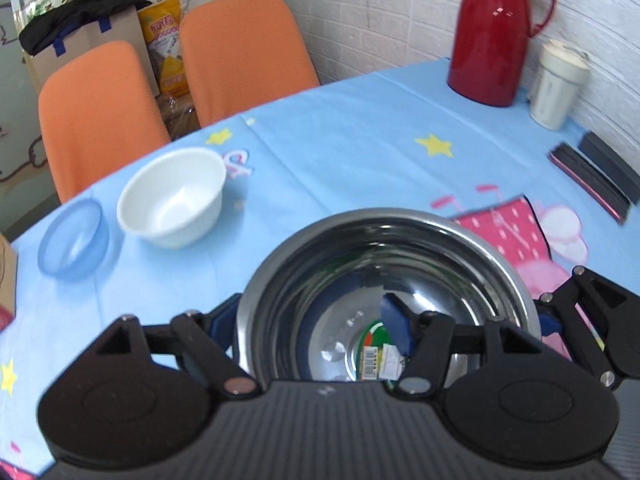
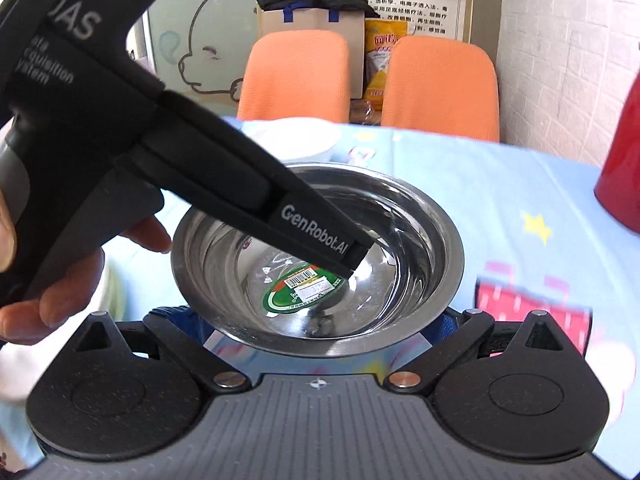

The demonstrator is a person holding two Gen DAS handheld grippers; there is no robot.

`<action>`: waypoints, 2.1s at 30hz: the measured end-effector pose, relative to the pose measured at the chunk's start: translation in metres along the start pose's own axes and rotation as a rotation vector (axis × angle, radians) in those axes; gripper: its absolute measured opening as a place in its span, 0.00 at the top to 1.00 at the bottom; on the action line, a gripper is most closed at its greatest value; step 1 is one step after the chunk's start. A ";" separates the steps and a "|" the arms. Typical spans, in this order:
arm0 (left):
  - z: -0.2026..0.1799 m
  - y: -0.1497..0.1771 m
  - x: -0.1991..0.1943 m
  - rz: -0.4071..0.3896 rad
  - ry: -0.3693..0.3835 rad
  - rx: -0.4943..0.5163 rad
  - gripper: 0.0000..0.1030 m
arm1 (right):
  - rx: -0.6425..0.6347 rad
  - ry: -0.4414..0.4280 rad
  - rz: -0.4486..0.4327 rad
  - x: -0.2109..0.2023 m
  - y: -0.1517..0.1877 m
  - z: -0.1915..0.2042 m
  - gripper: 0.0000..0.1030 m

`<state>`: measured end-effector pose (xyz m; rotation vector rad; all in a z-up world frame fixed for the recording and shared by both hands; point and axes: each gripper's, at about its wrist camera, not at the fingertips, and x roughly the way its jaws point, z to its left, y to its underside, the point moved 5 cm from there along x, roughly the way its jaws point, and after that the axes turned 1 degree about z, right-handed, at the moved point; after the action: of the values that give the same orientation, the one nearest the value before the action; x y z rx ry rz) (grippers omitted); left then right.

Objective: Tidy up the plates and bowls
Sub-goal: 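Carry the steel bowl with the left tool onto the plate stack, then move the left tool to the white ceramic bowl and grip its rim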

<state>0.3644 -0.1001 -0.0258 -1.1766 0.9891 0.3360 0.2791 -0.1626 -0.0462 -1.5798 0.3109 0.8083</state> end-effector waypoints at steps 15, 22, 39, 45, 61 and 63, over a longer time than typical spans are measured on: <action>-0.014 0.053 -0.014 0.011 0.034 -0.018 0.37 | 0.019 0.007 0.024 -0.017 0.042 0.032 0.14; -0.014 0.053 0.008 0.037 0.009 0.003 0.36 | 0.063 -0.021 0.051 0.010 0.046 0.019 0.15; 0.082 0.048 -0.060 -0.053 -0.030 -0.208 0.31 | 0.152 -0.027 0.000 -0.086 0.067 -0.016 0.14; 0.126 0.029 -0.070 -0.077 -0.104 -0.260 0.31 | 0.070 -0.037 -0.079 -0.073 0.005 -0.020 0.14; 0.169 -0.033 -0.009 -0.068 -0.156 -0.227 0.30 | -0.157 -0.118 -0.046 0.062 -0.121 -0.033 0.14; 0.175 -0.045 0.004 -0.063 -0.142 -0.227 0.30 | -0.196 -0.140 -0.011 0.083 -0.122 -0.028 0.14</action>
<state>0.4800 0.0358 0.0062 -1.3662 0.8034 0.4839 0.4230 -0.1454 -0.0085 -1.6951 0.1244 0.9594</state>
